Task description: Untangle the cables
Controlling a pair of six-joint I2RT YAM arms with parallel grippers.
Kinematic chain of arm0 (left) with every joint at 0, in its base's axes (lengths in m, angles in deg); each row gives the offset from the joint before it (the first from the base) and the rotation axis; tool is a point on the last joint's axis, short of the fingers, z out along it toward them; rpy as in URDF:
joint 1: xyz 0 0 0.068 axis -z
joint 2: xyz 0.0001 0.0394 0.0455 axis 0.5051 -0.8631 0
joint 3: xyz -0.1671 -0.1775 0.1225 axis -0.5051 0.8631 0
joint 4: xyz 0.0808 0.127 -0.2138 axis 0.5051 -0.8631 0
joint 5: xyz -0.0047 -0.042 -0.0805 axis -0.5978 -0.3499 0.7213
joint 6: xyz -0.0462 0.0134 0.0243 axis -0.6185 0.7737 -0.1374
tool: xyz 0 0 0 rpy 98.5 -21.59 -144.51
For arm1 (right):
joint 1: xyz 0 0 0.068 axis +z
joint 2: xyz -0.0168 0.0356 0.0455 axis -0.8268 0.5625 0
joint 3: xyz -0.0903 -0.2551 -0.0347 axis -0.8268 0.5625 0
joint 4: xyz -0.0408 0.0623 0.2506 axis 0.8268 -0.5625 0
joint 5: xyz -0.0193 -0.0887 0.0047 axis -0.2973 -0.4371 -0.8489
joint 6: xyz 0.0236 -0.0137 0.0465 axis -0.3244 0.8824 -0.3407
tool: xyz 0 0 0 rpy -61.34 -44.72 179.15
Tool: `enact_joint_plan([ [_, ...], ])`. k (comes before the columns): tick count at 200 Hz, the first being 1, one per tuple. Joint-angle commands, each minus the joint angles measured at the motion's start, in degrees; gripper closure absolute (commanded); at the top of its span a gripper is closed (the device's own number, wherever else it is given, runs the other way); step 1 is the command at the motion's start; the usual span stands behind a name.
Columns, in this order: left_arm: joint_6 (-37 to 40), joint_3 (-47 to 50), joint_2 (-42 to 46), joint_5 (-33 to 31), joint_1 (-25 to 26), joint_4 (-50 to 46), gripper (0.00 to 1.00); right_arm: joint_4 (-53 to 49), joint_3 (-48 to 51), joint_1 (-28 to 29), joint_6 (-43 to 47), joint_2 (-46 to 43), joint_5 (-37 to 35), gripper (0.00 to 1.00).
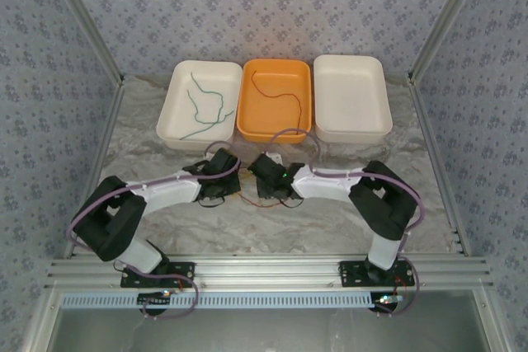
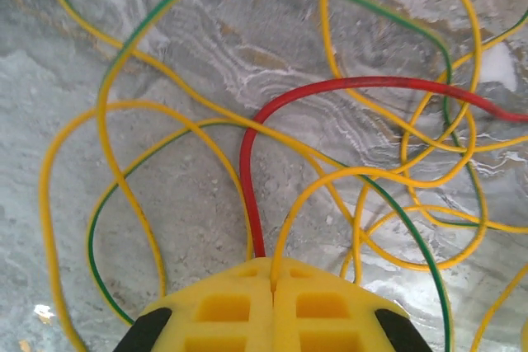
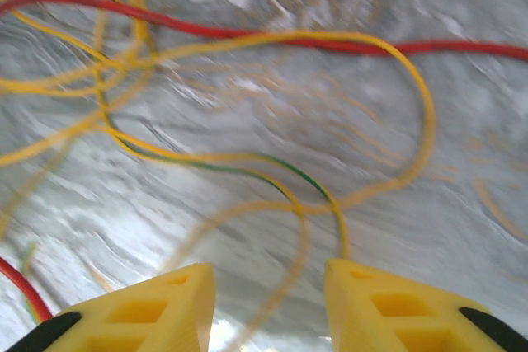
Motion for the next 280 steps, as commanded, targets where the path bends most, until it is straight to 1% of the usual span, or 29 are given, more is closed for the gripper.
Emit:
enact_joint_plan([
  [1,1.32,0.39,6.8,-2.26,0.5,-0.28,1.0,-1.02,3.68,-0.06,-0.99,-7.4,-4.7,0.57],
  [29,5.06,-2.0,16.85,1.3,0.85,-2.35,1.0,2.89,9.82,-0.73,-1.78,-16.84,-6.06,0.54],
  [56,8.9,-7.05,24.77,2.34,1.02,-6.79,1.0,6.08,12.45,-2.66,-1.89,-24.07,-5.29,0.52],
  [82,11.53,-12.69,29.43,5.77,0.91,-8.39,1.0,7.38,11.78,-5.8,-2.38,-28.15,-1.99,0.48],
  [104,11.87,-17.98,31.45,7.36,0.95,-9.35,1.0,9.7,11.44,-7.66,-3.54,-30.13,1.34,0.46],
  [127,11.86,-24.11,30.85,10.98,0.89,-9.85,1.0,13.69,10.92,-6.69,-0.39,-32.66,3.05,0.45],
  [140,12.12,-27.86,29.35,13.04,0.85,-10.73,1.0,17.57,11.45,-3.76,4.56,-35.0,2.33,0.44],
  [144,12.05,-28.76,28.9,13.61,0.93,-10.87,1.0,18.6,11.73,-2.51,8.41,-35.88,1.51,0.43],
  [158,12.44,-31.31,27.25,15.8,0.89,-10.7,1.0,22.29,12.99,0.75,15.46,-39.45,-0.34,0.4],
  [173,12.83,-33.45,25.51,16.9,0.88,-11.23,1.0,24.18,13.84,3.66,21.41,-43.67,-2.68,0.34],
  [185,13.12,-34.32,24.62,17.93,0.95,-11.06,1.0,23.68,13.39,4.15,24.03,-46.16,-3.53,0.27],
  [194,13.13,-34.27,24.17,18.74,0.92,-10.36,1.0,22.44,12.2,3.66,24.13,-47.43,-3.16,0.25],
  [207,12.98,-33.84,23.76,19.42,0.9,-9.46,1.0,21.92,10.51,2.47,22.79,-48.7,-0.07,0.24],
  [233,12.01,-31.45,23.22,21.36,1.12,-5.63,1.0,21.02,5.02,0.94,16.99,-48.02,3.93,0.23],
  [251,10.9,-29.76,22.61,22.49,1.32,-2.73,1.0,20.13,0.94,0.85,13.46,-45.78,4.47,0.23],
  [259,10.35,-29.31,22.42,22.57,1.31,-1.82,1.0,19.58,-1.1,1.08,13.34,-44.36,4.9,0.24],
  [269,10.08,-29.57,22.06,22.63,1.31,-1.43,1.0,17.41,-2.91,1.57,13.76,-42.61,3.53,0.26],
  [280,9.93,-30.55,21.78,22.76,1.34,-1.63,1.0,16.2,-3.21,1.82,14.86,-41.37,2.81,0.26],
])
